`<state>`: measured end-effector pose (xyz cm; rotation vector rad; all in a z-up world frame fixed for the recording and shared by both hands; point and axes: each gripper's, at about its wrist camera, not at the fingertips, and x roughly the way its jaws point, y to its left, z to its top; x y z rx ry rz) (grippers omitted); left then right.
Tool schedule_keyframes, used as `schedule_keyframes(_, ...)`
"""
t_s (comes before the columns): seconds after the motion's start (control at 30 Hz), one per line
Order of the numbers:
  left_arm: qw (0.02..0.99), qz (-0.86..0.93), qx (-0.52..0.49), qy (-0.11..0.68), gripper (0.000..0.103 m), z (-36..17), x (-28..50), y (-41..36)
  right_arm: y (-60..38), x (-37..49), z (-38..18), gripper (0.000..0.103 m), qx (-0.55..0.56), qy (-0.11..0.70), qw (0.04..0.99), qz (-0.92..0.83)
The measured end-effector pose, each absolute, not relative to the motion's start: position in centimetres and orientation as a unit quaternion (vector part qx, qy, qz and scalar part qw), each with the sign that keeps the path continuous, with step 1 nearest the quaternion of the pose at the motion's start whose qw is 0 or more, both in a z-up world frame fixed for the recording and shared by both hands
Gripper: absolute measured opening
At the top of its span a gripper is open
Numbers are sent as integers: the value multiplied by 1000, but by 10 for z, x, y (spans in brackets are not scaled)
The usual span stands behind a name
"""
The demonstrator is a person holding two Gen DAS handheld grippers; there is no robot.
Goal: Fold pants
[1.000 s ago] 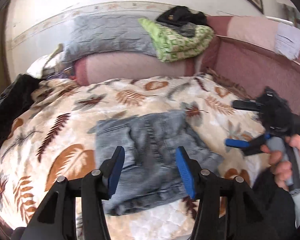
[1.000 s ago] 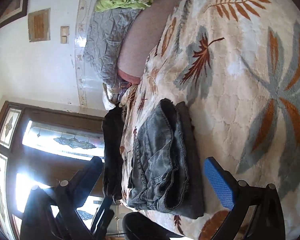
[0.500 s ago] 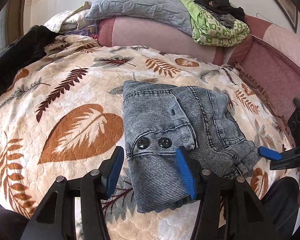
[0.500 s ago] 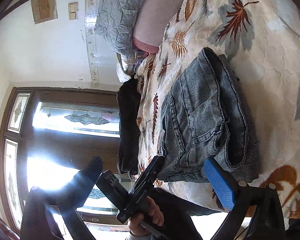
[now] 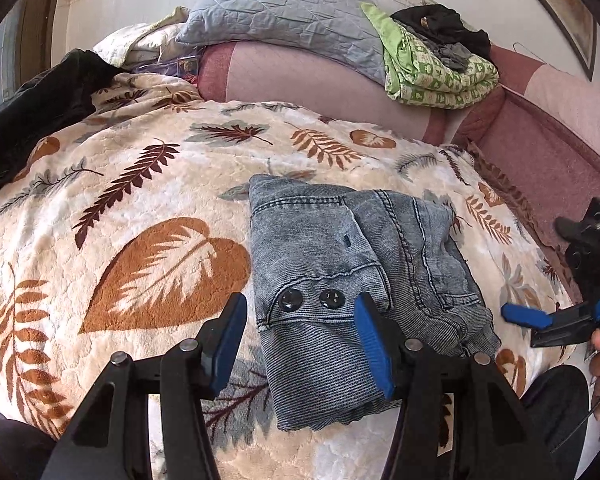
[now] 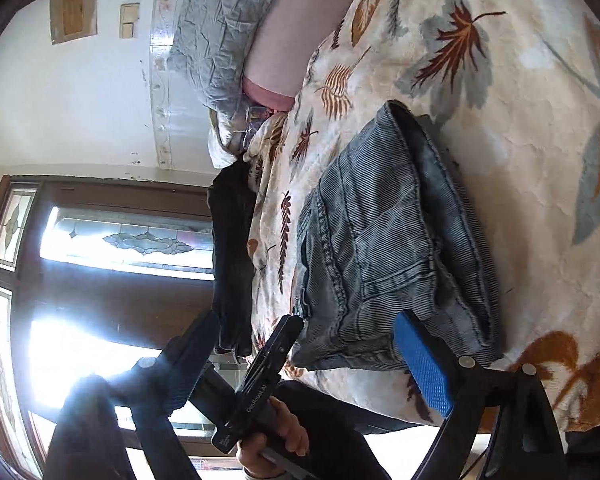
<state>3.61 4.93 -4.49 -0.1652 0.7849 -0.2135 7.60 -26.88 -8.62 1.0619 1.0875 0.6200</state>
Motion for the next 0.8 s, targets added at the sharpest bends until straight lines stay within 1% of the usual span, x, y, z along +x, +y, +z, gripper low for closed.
schedule_keyframes(0.07, 919, -98, -87, 373, 57, -41, 33, 57, -263, 78, -104, 91, 485, 512, 666, 243)
schedule_keyframes(0.13, 921, -87, -86, 370, 58, -40, 30, 67, -260, 76, -115, 91, 489, 522, 662, 223)
schedule_keyframes(0.3, 915, -71, -106, 382, 59, -51, 34, 85, -269, 81, -122, 91, 509, 510, 668, 182)
schedule_keyframes(0.37, 914, -70, -108, 385, 59, -54, 35, 85, -270, 87, -122, 88, 507, 512, 672, 171)
schedule_keyframes(0.4, 914, -72, -107, 386, 59, -55, 36, 83, -268, 91, -125, 78, 500, 522, 672, 163)
schedule_keyframes(0.43, 914, -74, -103, 386, 59, -56, 36, 81, -267, 94, -129, 62, 493, 532, 671, 153)
schedule_keyframes(0.47, 914, -75, -98, 386, 59, -56, 36, 79, -267, 95, -132, 51, 484, 539, 675, 144)
schedule_keyframes(0.5, 915, -76, -92, 385, 59, -56, 35, 77, -267, 96, -131, 29, 470, 542, 684, 136)
schedule_keyframes(0.53, 915, -78, -87, 386, 59, -57, 36, 76, -268, 95, -128, 14, 460, 537, 694, 135)
schedule_keyframes(0.57, 915, -78, -81, 387, 59, -57, 35, 74, -268, 93, -122, 10, 450, 531, 705, 138)
schedule_keyframes(0.73, 915, -79, -74, 389, 59, -55, 37, 70, -268, 79, -58, 8, 377, 479, 778, 150)
schedule_keyframes(0.8, 917, -81, -69, 385, 59, -52, 37, 67, -269, 71, -46, 8, 341, 470, 803, 137)
